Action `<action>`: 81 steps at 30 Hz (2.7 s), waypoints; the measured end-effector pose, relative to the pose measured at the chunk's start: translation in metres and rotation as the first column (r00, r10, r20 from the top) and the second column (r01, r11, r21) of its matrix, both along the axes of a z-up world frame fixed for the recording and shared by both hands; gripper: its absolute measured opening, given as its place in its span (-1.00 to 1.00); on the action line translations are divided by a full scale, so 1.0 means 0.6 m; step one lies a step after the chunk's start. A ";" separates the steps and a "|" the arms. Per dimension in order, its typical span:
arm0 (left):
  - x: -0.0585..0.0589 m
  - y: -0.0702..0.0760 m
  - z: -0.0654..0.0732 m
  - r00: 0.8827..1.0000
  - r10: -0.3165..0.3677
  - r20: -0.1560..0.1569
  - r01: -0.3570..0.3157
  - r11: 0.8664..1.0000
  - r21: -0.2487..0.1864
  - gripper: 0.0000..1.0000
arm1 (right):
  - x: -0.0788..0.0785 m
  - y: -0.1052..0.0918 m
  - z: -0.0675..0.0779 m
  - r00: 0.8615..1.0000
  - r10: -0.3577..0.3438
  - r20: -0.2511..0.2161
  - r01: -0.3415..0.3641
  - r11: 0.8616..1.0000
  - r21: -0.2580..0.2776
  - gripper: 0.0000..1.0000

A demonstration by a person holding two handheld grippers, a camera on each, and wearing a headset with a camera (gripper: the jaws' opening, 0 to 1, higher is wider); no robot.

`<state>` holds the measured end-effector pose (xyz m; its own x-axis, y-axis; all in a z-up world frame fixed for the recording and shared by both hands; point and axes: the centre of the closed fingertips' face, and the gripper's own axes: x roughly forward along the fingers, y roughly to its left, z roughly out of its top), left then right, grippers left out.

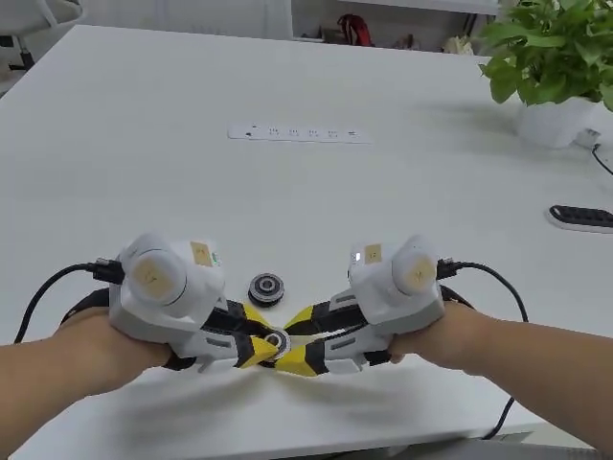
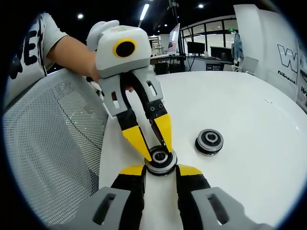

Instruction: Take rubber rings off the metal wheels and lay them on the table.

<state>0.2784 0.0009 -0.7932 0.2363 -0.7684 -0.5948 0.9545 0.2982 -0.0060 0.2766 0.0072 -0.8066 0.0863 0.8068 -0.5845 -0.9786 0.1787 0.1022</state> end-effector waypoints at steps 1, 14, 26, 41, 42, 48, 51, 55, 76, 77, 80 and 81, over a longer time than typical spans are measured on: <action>0.000 0.000 0.000 1.000 0.000 0.000 0.000 1.000 0.000 -0.74 | -0.001 -0.001 0.000 1.000 0.001 0.001 -0.001 1.000 0.000 -0.59; 0.000 0.001 0.001 1.000 0.010 -0.001 -0.010 1.000 0.000 -0.75 | 0.000 -0.016 -0.006 1.000 -0.005 -0.010 0.005 0.999 -0.033 -0.78; -0.001 0.000 0.001 1.000 0.012 0.001 -0.012 1.000 0.002 -0.75 | 0.000 -0.019 -0.008 0.998 -0.037 -0.058 0.035 0.999 -0.031 -0.98; 0.000 0.001 0.000 1.000 0.008 0.011 -0.008 1.000 0.011 -0.75 | 0.005 -0.026 0.001 0.981 -0.113 -0.156 0.114 0.993 -0.001 -1.00; 0.000 0.001 0.000 1.000 0.007 0.011 -0.007 1.000 0.013 -0.75 | 0.005 -0.026 0.001 0.980 -0.117 -0.162 0.119 0.993 0.001 -1.00; 0.000 0.001 0.000 1.000 0.013 0.007 -0.013 1.000 0.013 -0.75 | 0.009 -0.028 0.002 0.955 -0.173 -0.242 0.180 0.984 0.007 -1.00; -0.001 0.001 -0.001 1.000 0.013 0.003 -0.013 1.000 0.012 -0.76 | 0.012 -0.029 0.003 0.951 -0.188 -0.247 0.196 0.981 0.010 -1.00; -0.001 0.000 -0.001 1.000 0.011 0.012 -0.011 1.000 0.022 -0.76 | 0.017 -0.029 0.009 0.940 -0.211 -0.267 0.226 0.974 0.029 -1.00; 0.000 0.000 -0.002 0.999 0.036 0.026 -0.037 0.998 0.052 -0.77 | 0.013 -0.014 0.023 0.938 -0.205 -0.278 0.230 0.971 0.060 -1.00; 0.000 0.000 -0.002 0.999 0.036 0.027 -0.037 0.998 0.054 -0.77 | 0.012 -0.013 0.024 0.939 -0.203 -0.278 0.228 0.972 0.060 -1.00; 0.000 0.000 -0.001 0.999 0.039 0.027 -0.040 0.998 0.055 -0.77 | 0.011 -0.012 0.024 0.940 -0.199 -0.277 0.224 0.973 0.062 -1.00; 0.000 0.000 -0.001 0.999 0.040 0.028 -0.041 0.998 0.055 -0.77 | 0.011 -0.012 0.024 0.940 -0.199 -0.279 0.224 0.973 0.062 -1.00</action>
